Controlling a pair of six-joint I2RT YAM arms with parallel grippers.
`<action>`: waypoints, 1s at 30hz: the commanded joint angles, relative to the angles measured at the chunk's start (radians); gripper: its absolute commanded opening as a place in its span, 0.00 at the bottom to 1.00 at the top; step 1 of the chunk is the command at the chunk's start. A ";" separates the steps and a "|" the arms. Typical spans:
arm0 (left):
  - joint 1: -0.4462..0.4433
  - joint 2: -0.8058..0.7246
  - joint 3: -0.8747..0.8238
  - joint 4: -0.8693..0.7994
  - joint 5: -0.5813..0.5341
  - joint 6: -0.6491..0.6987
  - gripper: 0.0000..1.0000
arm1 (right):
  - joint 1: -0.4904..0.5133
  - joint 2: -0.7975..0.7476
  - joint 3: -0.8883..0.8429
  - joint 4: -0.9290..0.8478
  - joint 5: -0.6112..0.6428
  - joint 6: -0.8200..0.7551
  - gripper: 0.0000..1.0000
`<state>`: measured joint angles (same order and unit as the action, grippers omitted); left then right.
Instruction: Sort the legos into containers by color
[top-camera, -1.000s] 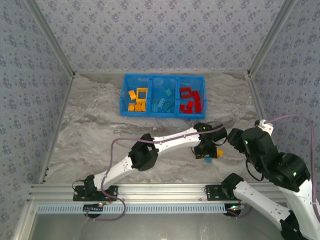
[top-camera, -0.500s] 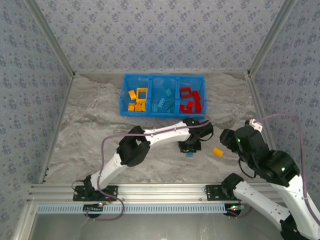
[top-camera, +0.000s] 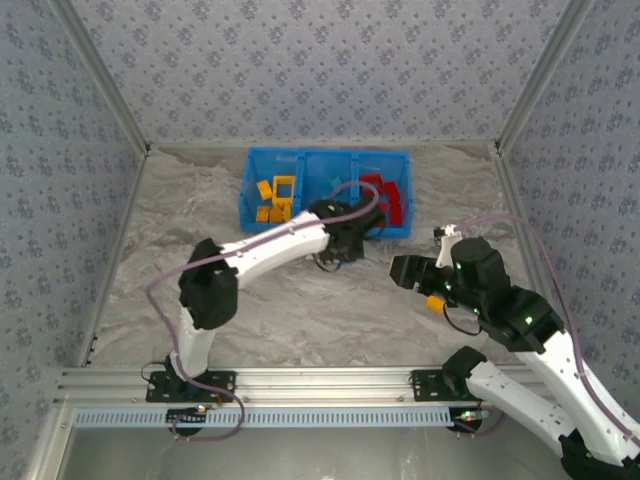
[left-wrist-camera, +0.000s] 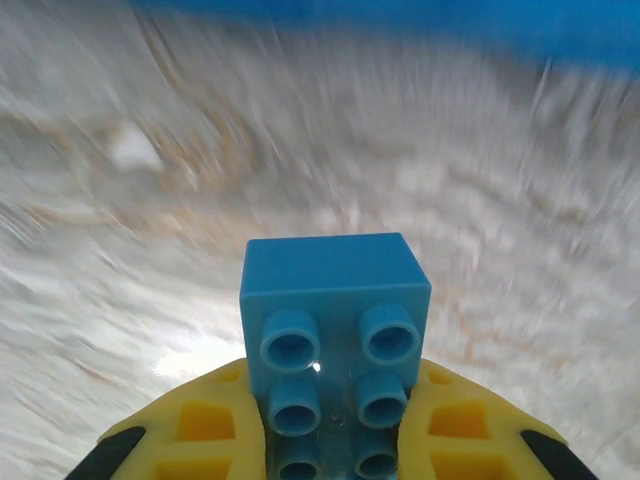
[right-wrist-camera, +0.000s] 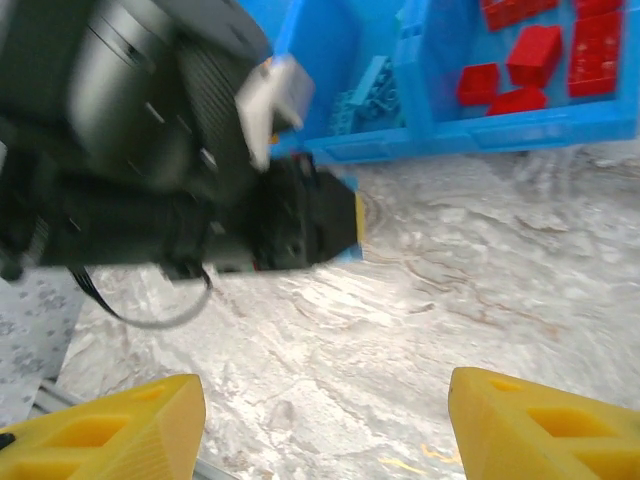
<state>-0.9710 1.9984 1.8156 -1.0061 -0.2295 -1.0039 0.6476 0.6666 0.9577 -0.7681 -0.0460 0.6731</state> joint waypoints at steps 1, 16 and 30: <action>0.079 -0.032 0.030 0.010 -0.070 0.157 0.12 | 0.025 0.060 -0.004 0.131 -0.049 -0.035 0.68; 0.316 0.399 0.615 0.054 -0.104 0.449 0.17 | 0.170 0.431 -0.007 0.629 0.205 -0.245 0.71; 0.360 0.623 0.771 0.123 -0.113 0.485 0.24 | 0.141 0.429 -0.077 0.649 0.214 -0.199 0.72</action>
<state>-0.6086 2.5958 2.5408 -0.8890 -0.3119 -0.5404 0.7948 1.1244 0.9077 -0.1303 0.1467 0.4557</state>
